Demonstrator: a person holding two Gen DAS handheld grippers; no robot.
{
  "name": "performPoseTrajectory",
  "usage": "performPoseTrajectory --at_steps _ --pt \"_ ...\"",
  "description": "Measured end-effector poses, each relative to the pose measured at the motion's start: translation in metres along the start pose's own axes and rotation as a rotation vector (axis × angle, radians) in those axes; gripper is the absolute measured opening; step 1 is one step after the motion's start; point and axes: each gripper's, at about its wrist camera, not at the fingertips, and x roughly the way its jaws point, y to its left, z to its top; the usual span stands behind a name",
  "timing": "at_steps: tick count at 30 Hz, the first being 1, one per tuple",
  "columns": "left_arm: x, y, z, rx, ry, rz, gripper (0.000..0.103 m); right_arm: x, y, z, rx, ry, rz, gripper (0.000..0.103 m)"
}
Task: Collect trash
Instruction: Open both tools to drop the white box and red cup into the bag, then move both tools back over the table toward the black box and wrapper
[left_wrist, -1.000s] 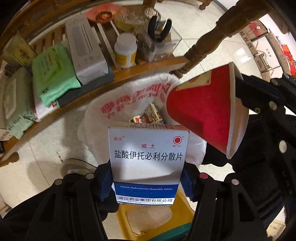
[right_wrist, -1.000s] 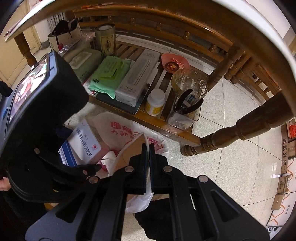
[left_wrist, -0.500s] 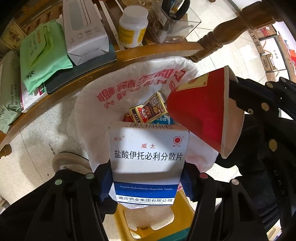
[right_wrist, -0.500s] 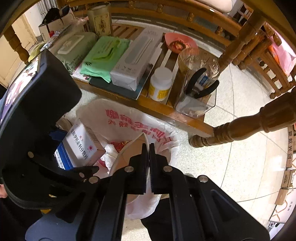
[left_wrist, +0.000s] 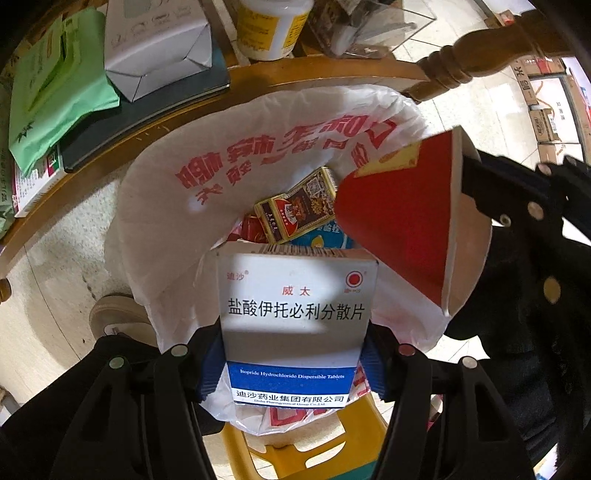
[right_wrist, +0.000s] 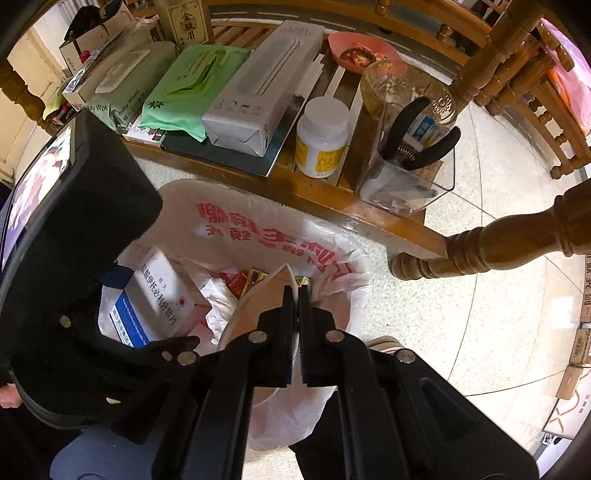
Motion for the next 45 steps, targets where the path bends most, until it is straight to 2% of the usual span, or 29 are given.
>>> performPoseTrajectory --at_steps 15,16,17,18,19,20,22,37,43,44,45 --pt "0.009 0.003 0.004 -0.029 0.011 0.027 0.061 0.005 0.000 -0.003 0.005 0.014 -0.014 0.004" --pt "0.009 0.004 0.004 -0.034 0.011 0.030 0.062 0.005 0.000 -0.002 0.008 0.013 -0.015 0.006" --pt "0.009 0.004 0.004 -0.035 0.012 0.022 0.062 0.005 -0.001 -0.003 0.009 0.012 -0.015 0.016" --pt "0.009 0.004 0.004 -0.035 0.015 0.017 0.067 0.004 -0.001 -0.002 0.011 0.007 -0.021 0.027" --pt "0.009 0.005 0.004 -0.039 0.014 0.025 0.077 0.003 -0.001 -0.002 0.011 0.001 -0.026 0.032" --pt "0.008 0.005 0.004 -0.042 0.005 0.037 0.078 0.002 -0.001 -0.002 0.012 -0.001 -0.027 0.034" --pt "0.006 0.005 0.004 -0.035 -0.008 0.055 0.079 0.001 -0.002 -0.002 0.014 -0.003 -0.022 0.034" --pt "0.001 0.003 0.005 -0.036 -0.014 0.052 0.079 0.004 -0.004 -0.002 0.020 0.007 -0.028 0.034" --pt "-0.010 0.003 -0.005 -0.052 -0.027 0.075 0.079 -0.003 -0.008 -0.007 0.045 0.012 -0.026 0.035" --pt "-0.015 0.003 -0.011 -0.059 -0.034 0.087 0.079 -0.006 -0.008 -0.009 0.051 0.013 -0.021 0.035" --pt "-0.022 0.002 -0.016 -0.061 -0.043 0.096 0.079 -0.013 -0.009 -0.012 0.057 0.015 -0.013 0.042"
